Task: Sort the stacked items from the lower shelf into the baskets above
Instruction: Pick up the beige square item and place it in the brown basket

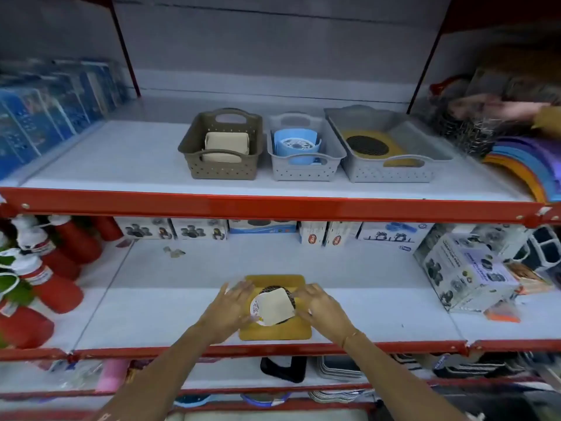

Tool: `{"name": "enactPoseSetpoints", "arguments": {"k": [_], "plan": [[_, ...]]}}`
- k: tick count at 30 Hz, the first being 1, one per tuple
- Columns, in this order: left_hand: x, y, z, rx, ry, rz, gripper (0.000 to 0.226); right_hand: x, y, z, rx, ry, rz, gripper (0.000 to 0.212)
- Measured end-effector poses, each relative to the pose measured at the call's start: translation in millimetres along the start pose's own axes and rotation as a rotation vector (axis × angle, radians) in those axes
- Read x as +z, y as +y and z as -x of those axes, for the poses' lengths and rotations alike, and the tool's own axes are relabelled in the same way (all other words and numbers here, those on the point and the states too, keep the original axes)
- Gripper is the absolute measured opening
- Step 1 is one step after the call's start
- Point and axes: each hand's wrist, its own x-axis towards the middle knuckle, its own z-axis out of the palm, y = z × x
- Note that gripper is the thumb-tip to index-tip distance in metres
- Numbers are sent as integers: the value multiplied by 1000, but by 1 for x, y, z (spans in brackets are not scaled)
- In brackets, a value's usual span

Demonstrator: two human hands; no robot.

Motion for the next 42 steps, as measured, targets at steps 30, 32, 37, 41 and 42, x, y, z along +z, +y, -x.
{"name": "enactPoseSetpoints", "arguments": {"k": [30,32,37,41,42], "plan": [[6,-17,-4,-1,-52,-31,116,-2,5,-39,-61,-201,32,84],[4,-19,3,11,24,-28,125,-13,-1,-32,-69,-163,24,85],[-29,-16,28,20,289,23,102,-50,-25,-14,-86,-53,16,88],[-68,-10,51,52,553,-14,74,-86,-48,-3,-127,31,-10,90],[-76,-10,56,68,552,11,72,-95,-54,-2,-142,54,-9,91]]}}
